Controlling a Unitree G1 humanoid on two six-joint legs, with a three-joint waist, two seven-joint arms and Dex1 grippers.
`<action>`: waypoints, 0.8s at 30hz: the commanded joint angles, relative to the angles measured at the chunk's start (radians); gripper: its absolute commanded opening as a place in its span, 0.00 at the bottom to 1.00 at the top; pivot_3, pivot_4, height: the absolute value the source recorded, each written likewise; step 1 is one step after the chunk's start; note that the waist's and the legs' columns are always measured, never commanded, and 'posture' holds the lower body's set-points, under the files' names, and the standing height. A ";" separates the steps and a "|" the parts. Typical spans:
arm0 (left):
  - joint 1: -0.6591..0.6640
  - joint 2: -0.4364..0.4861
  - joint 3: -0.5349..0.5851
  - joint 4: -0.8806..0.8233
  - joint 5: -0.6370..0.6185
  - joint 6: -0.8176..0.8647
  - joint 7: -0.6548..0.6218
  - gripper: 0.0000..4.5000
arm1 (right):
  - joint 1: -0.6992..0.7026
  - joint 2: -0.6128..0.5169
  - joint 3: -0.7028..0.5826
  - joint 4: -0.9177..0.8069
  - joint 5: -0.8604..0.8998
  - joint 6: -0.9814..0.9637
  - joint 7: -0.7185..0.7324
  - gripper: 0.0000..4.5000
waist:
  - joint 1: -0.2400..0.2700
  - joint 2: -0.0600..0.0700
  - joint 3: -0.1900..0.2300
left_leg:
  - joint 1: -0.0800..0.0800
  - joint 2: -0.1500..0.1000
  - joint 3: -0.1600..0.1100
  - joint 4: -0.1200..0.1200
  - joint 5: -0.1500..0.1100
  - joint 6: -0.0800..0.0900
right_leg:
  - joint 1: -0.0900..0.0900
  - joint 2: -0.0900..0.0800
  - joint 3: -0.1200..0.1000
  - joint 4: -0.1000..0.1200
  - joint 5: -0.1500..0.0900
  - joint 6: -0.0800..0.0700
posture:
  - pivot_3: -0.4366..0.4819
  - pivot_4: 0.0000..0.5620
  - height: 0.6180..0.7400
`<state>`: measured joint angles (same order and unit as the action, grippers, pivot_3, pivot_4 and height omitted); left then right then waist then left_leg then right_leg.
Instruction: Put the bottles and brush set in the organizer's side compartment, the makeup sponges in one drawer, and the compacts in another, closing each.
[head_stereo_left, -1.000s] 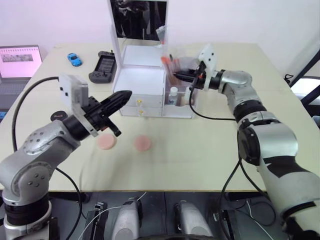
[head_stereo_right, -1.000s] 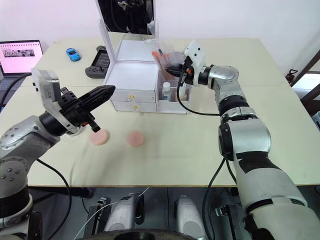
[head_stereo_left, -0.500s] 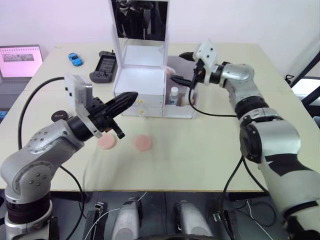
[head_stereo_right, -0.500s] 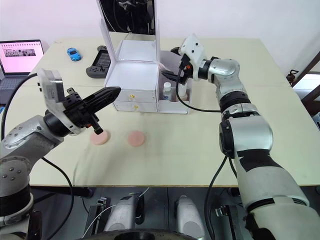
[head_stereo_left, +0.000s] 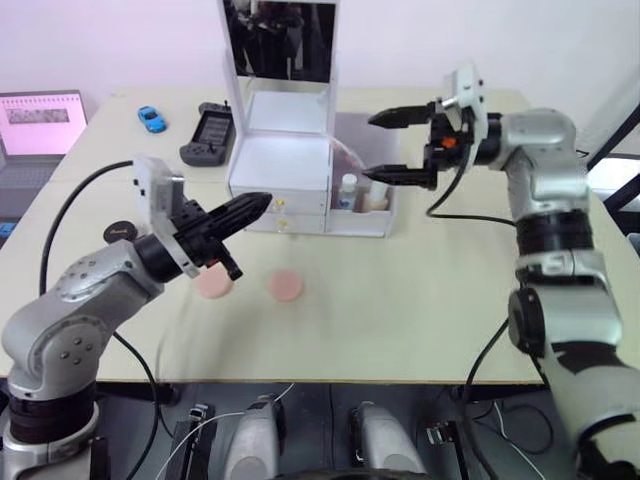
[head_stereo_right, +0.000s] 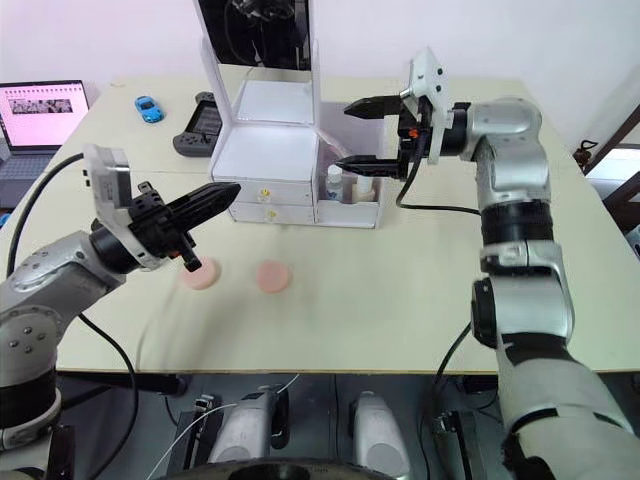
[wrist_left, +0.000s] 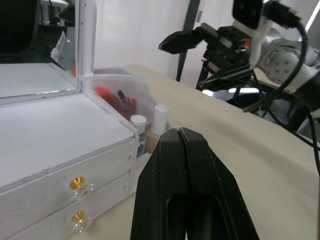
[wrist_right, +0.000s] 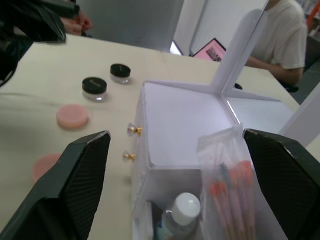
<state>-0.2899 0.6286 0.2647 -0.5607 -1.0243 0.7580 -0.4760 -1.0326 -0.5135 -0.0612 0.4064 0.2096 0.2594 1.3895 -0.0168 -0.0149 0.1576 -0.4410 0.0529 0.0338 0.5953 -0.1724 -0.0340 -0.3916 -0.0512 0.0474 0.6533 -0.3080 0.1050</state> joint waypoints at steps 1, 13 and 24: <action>-0.020 0.015 0.011 0.006 0.019 -0.030 -0.024 0.00 | 0.054 -0.014 0.019 -0.223 0.024 0.109 -0.101 0.69 | -0.001 0.000 0.000 | 0.000 0.000 0.000 0.000 0.000 0.000 | 0.000 0.000 0.000 0.000 0.000 0.000 | 0.48 0.27 0.99; -0.118 0.009 -0.027 -0.004 0.022 0.009 0.019 0.00 | 0.076 0.018 0.171 -0.130 -0.139 0.009 -0.370 0.00 | 0.002 0.000 0.000 | 0.000 0.000 0.000 0.001 0.000 0.000 | 0.000 0.001 0.000 0.000 0.000 0.000 | 0.48 0.27 0.99; -0.123 -0.009 -0.043 -0.010 0.037 -0.002 0.047 0.00 | -0.241 0.031 0.195 0.570 -0.311 -0.344 -0.650 0.00 | 0.000 0.000 0.000 | 0.000 0.000 0.000 0.000 0.000 0.000 | 0.000 0.001 0.001 0.000 0.000 0.000 | 0.48 0.27 0.99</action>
<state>-0.4041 0.6192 0.2098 -0.5445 -0.9905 0.7764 -0.4311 -1.2394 -0.4774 0.1446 0.9211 -0.0829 -0.0324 0.7732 -0.0165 -0.0152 0.1578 -0.4415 0.0530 0.0337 0.5957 -0.1724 -0.0339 -0.3917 -0.0501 0.0480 0.6528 -0.3080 0.1051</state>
